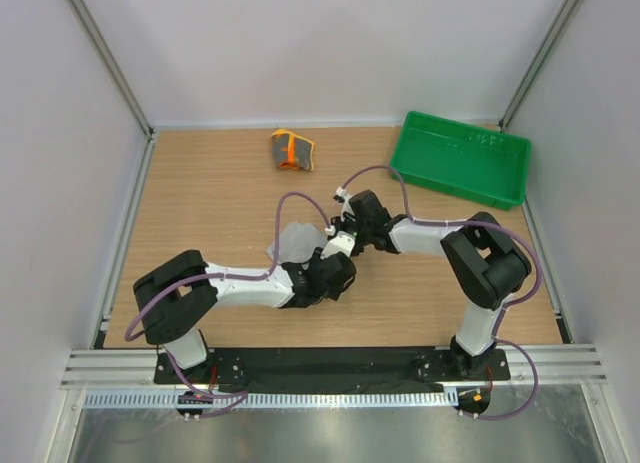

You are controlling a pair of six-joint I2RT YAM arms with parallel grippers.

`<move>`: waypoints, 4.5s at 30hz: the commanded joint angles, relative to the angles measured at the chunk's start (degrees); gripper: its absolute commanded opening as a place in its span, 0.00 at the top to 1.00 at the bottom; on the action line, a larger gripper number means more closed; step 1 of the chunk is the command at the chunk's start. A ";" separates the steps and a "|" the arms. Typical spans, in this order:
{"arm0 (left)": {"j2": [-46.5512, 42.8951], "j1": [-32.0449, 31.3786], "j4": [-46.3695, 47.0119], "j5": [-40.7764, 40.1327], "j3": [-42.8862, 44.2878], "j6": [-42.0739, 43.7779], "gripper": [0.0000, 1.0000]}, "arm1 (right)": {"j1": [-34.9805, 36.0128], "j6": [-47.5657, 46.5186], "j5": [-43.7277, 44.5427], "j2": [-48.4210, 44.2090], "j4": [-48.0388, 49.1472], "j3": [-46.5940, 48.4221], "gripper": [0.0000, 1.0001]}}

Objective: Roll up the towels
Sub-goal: Roll the towel

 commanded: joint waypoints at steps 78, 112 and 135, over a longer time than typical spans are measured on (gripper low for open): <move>-3.35 25.88 21.03 61.07 -10.47 -27.57 0.84 | -11.75 7.82 -0.68 -36.38 -17.52 -14.89 0.30; 6.76 41.44 49.67 77.41 -23.74 -45.50 1.00 | 1.69 17.58 1.43 -2.02 28.27 -16.74 0.50; -15.02 38.72 1.35 55.46 -12.85 -17.83 0.61 | 3.89 10.64 10.65 -11.33 -8.09 -5.14 0.96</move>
